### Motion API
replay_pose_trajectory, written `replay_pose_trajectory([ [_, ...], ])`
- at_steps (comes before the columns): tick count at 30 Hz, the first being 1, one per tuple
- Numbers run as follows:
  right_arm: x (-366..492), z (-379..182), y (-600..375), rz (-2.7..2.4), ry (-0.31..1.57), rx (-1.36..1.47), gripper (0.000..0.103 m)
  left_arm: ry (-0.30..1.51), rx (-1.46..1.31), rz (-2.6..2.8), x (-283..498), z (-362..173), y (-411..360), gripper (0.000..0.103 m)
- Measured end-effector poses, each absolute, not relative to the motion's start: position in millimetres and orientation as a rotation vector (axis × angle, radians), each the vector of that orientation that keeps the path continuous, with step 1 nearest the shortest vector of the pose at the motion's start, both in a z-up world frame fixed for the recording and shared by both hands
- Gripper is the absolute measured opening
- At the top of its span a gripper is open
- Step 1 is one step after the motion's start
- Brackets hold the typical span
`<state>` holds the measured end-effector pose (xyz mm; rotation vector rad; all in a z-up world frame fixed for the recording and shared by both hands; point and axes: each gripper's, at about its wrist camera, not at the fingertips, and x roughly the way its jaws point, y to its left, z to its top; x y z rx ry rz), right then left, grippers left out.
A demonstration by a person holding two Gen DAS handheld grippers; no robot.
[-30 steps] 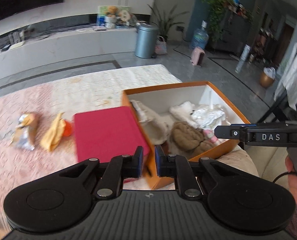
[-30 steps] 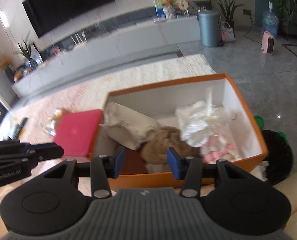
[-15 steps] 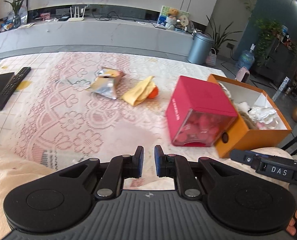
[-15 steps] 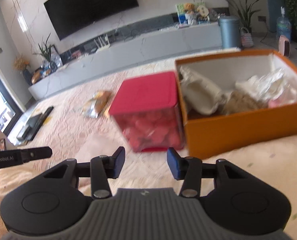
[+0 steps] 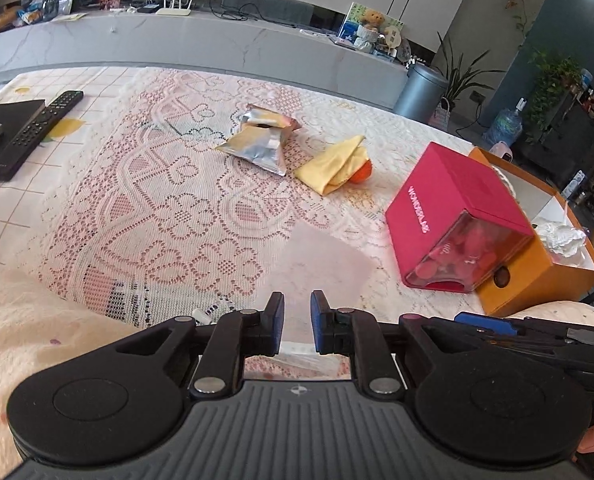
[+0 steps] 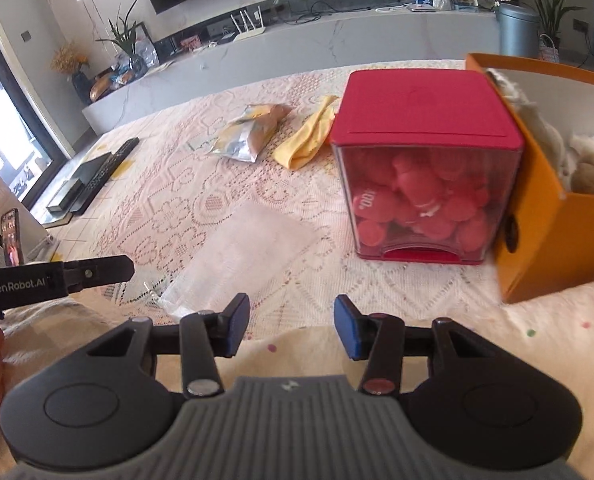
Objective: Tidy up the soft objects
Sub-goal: 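Move both tools back over the table toward the clear sheet and yellow cloth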
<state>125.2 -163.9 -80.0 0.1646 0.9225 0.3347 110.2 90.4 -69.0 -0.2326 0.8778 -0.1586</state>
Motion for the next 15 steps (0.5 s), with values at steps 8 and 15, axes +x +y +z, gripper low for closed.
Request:
replay_pose_trajectory([
  [8, 150.1, -97.5, -156.1, 0.31, 0.948, 0.15, 0.048, 0.931, -0.287, -0.15, 133.1, -91.0, 98.4, 0.045],
  [15, 160.1, -117.4, -152.6, 0.328, 0.983, 0.154, 0.047, 1.006, -0.252, -0.149, 148.8, -108.2, 85.1, 0.065],
])
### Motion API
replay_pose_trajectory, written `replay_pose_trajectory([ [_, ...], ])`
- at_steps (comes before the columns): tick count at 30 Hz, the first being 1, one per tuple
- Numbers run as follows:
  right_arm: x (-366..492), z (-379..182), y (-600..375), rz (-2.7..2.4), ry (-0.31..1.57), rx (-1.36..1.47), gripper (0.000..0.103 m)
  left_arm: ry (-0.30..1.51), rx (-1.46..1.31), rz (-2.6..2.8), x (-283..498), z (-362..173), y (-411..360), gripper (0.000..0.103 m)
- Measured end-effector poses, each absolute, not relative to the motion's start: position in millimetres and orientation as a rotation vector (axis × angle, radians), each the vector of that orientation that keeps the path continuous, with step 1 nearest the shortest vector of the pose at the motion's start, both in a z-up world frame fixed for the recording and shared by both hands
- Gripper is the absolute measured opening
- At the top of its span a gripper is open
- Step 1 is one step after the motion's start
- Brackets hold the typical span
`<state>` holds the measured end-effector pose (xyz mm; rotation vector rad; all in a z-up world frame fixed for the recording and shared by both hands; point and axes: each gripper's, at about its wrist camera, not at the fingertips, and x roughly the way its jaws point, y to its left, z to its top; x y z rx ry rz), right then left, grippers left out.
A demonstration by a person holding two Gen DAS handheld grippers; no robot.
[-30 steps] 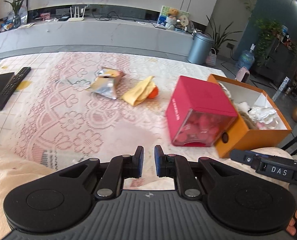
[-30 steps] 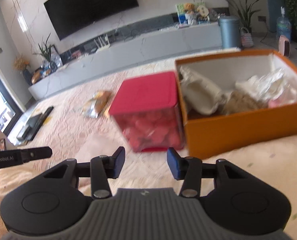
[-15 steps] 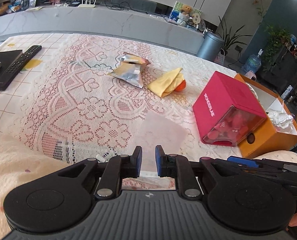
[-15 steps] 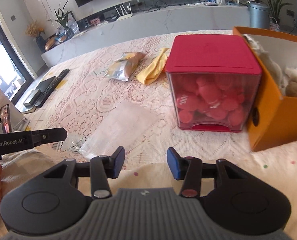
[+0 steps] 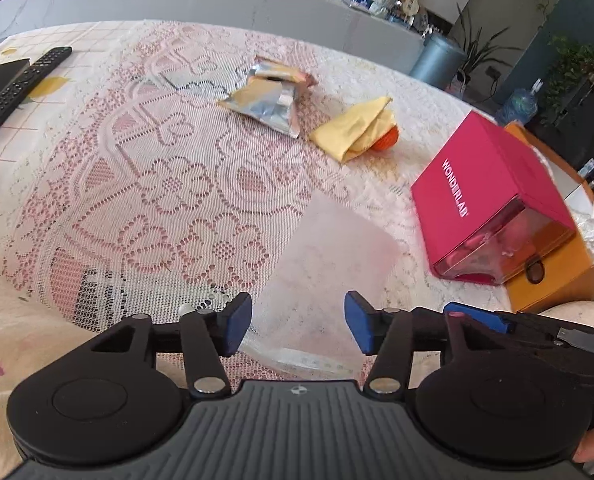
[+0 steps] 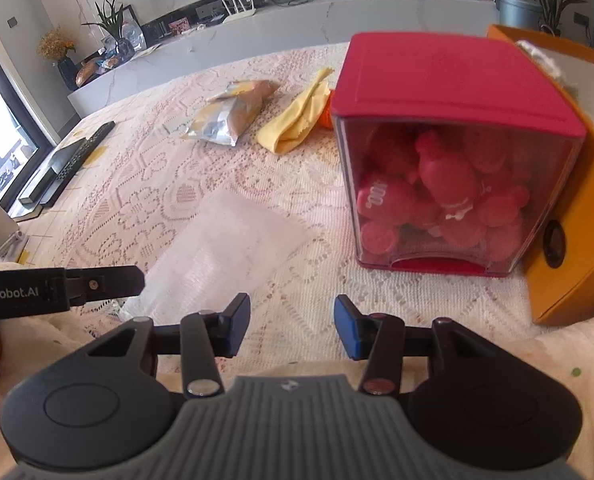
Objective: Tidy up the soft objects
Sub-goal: 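Move both tools back over the table toward the clear sheet and yellow cloth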
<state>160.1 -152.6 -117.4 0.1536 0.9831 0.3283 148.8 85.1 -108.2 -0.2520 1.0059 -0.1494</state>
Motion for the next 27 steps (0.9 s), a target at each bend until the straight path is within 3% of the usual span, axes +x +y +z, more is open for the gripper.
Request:
replay_pose_trajectory([
  [12, 158.8, -128.7, -144.9, 0.363, 0.954, 0.088, 0.044, 1.099, -0.113, -0.121, 171.8, -130.0, 55.7, 0.076],
  [14, 159.0, -129.2, -144.3, 0.367, 0.95, 0.084, 0.045, 1.095, -0.069, -0.121, 170.5, -129.6, 48.9, 0.07],
  [16, 157.7, -129.5, -140.8, 0.372, 0.941, 0.058, 0.046, 1.085, -0.042, -0.121, 168.4, -128.5, 45.8, 0.052],
  [23, 158.9, -130.4, -141.6, 0.376, 0.937, 0.067, 0.048, 1.074, -0.008, -0.174, 164.3, -127.5, 36.9, 0.002],
  [27, 158.2, -130.1, -141.1, 0.376, 0.936, 0.062, 0.047, 1.046, -0.072, -0.191, 159.5, -122.9, 44.0, 0.0],
])
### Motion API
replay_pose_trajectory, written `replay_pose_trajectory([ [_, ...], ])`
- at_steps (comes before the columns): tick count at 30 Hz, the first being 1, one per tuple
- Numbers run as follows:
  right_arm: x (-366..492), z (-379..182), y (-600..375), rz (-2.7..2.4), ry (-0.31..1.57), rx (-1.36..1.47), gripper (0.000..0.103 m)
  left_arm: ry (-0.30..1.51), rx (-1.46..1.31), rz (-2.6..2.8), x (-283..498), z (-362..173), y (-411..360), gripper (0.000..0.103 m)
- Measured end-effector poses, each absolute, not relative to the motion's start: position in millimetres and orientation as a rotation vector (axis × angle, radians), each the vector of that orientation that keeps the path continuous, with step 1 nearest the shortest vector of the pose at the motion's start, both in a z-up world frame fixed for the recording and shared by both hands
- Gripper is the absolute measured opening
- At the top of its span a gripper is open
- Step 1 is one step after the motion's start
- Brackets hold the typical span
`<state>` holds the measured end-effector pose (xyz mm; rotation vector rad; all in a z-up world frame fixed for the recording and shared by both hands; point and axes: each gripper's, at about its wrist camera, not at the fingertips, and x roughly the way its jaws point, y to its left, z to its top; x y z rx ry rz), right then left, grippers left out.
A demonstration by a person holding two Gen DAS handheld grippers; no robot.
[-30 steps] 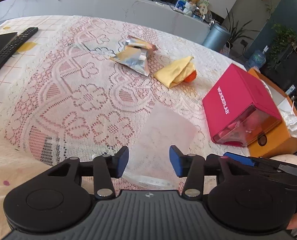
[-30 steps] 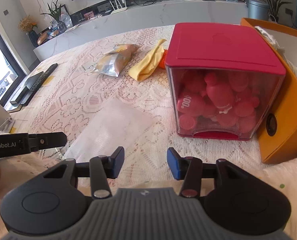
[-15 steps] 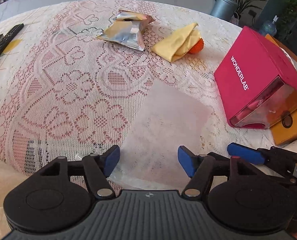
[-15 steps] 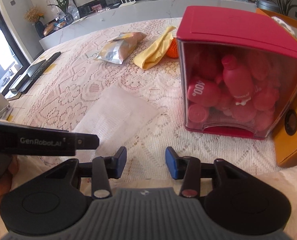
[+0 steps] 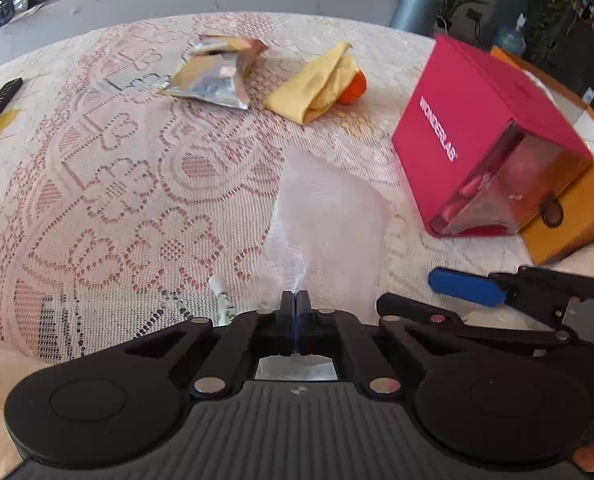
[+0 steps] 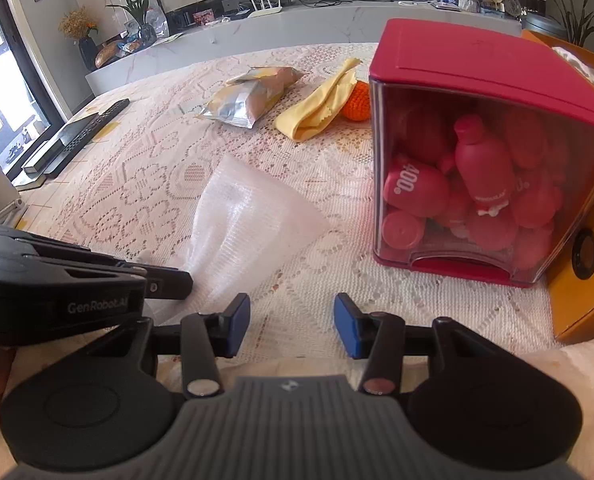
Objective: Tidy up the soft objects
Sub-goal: 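Move both tools back over the table toward the clear sheet and yellow cloth, then grasp the clear plastic sheet with the left tool while the right tool grasps the yellow cloth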
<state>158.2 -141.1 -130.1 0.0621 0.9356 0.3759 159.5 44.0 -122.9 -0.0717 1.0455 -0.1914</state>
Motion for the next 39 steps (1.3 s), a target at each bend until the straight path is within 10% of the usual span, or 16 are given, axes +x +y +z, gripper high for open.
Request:
replay_pose_trajectory([
  [5, 158.8, -127.3, -146.5, 0.394, 0.949, 0.117, 0.027, 0.963, -0.144, -0.181, 150.7, -110.1, 56.2, 0.0],
  [29, 269.1, -53.2, -63.2, 0.651, 0.85, -0.661, 0.037, 0.851, -0.217, -0.072, 212.5, -89.2, 112.9, 0.0],
  [32, 287.8, -62.8, -53.5, 0.685, 0.884, -0.788, 0.038, 0.888, -0.253, -0.067, 215.3, -102.7, 122.2, 0.022],
  [34, 298.1, -69.5, -48.7, 0.708, 0.915, -0.846, 0.039, 0.891, -0.278, -0.06, 215.1, -106.1, 126.4, 0.065],
  [39, 319.7, -84.0, -37.8, 0.779, 0.942, -1.002, 0.071, 0.911, -0.29, -0.039, 223.5, -114.8, 126.7, 0.085],
])
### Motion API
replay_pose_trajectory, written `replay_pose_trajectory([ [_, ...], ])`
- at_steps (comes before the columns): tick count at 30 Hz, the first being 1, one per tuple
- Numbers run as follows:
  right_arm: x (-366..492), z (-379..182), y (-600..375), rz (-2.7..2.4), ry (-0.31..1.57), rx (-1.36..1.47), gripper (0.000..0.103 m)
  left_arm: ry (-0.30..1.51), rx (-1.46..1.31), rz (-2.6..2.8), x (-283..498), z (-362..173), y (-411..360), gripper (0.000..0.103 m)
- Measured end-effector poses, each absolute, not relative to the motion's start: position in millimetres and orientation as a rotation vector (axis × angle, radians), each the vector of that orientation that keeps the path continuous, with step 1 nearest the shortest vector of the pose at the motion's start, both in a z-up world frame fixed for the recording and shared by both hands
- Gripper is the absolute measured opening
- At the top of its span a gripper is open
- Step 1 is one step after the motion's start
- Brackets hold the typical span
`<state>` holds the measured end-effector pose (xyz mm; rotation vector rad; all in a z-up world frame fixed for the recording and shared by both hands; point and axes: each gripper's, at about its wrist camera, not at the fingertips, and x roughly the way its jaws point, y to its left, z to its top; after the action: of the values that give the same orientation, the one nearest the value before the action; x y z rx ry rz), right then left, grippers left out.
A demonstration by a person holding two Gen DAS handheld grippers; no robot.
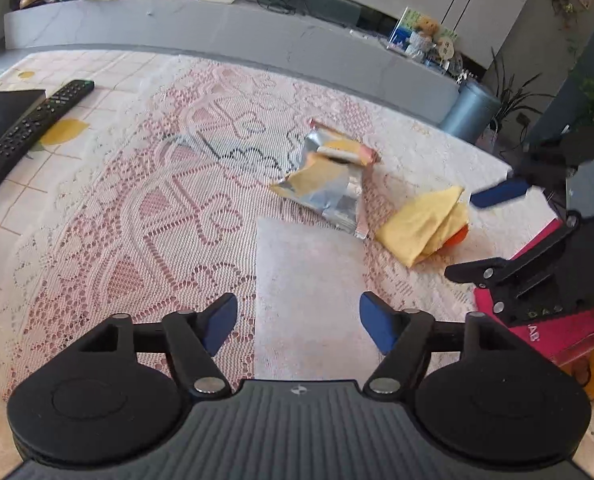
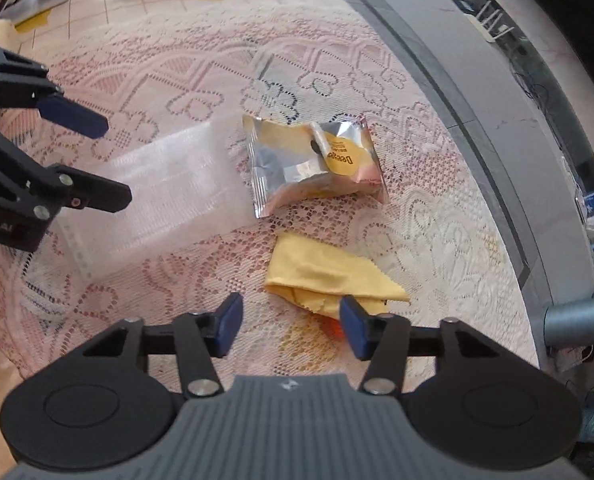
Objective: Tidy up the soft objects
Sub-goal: 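Grasp the clear plastic sheet with the left tool while the right tool grasps the yellow cloth, then carry the sheet with the left tool while the right tool carries the yellow cloth to the orange box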
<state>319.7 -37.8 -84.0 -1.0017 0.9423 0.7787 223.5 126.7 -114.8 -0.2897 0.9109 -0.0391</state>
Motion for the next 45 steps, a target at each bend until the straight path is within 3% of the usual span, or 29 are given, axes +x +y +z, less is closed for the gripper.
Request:
replay_pose_trajectory([
  [4, 334.2, -99.8, -29.5, 0.85, 0.938, -1.153, 0.082, 0.955, -0.292, -0.046, 232.4, -126.0, 121.9, 0.085],
  [8, 341.5, -118.8, -23.0, 0.896, 0.928, -1.292, 0.083, 0.969, -0.265, -0.058, 237.0, -131.1, 114.2, 0.084],
  [10, 344.0, -127.8, -19.5, 0.905, 0.912, -1.36, 0.083, 0.979, -0.247, -0.061, 238.5, -133.6, 110.1, 0.073],
  [12, 348.9, -132.6, -16.2, 0.909, 0.914, -1.381, 0.082, 0.978, -0.214, -0.062, 238.0, -134.3, 105.1, 0.071],
  [16, 363.1, -133.1, -10.9, 0.917, 0.968, -1.322, 0.074, 0.966, -0.141, -0.058, 236.3, -134.8, 95.7, 0.055],
  [18, 370.5, -136.0, -9.3, 0.904, 1.015, -1.285, 0.058, 0.958, -0.119, -0.053, 235.6, -134.3, 93.4, 0.045],
  [20, 372.5, -137.1, -9.1, 0.897, 1.021, -1.26, 0.054, 0.952, -0.114, -0.049, 235.1, -133.8, 93.2, 0.031],
  [21, 372.0, -136.3, -9.3, 0.904, 1.015, -1.248, 0.045, 0.954, -0.119, -0.053, 235.7, -134.1, 94.1, 0.017],
  [22, 370.4, -135.2, -9.3, 0.913, 1.01, -1.237, 0.037, 0.95, -0.121, -0.049, 235.2, -133.9, 94.6, 0.012],
  [23, 367.8, -134.7, -8.7, 0.916, 1.008, -1.227, 0.014, 0.944, -0.126, -0.048, 234.4, -133.4, 95.0, 0.005],
  [24, 364.6, -134.2, -8.1, 0.919, 1.003, -1.221, 0.006, 0.937, -0.137, -0.053, 234.2, -132.4, 96.2, 0.003],
  [29, 348.9, -121.2, -9.6, 0.934, 0.966, -1.148, 0.002, 0.873, -0.175, -0.047, 228.2, -124.4, 101.6, 0.001],
  [45, 290.7, -21.0, -88.8, 0.714, 0.968, -0.371, 0.002, 0.646, -0.161, -0.084, 175.2, -66.6, 85.2, 0.001],
])
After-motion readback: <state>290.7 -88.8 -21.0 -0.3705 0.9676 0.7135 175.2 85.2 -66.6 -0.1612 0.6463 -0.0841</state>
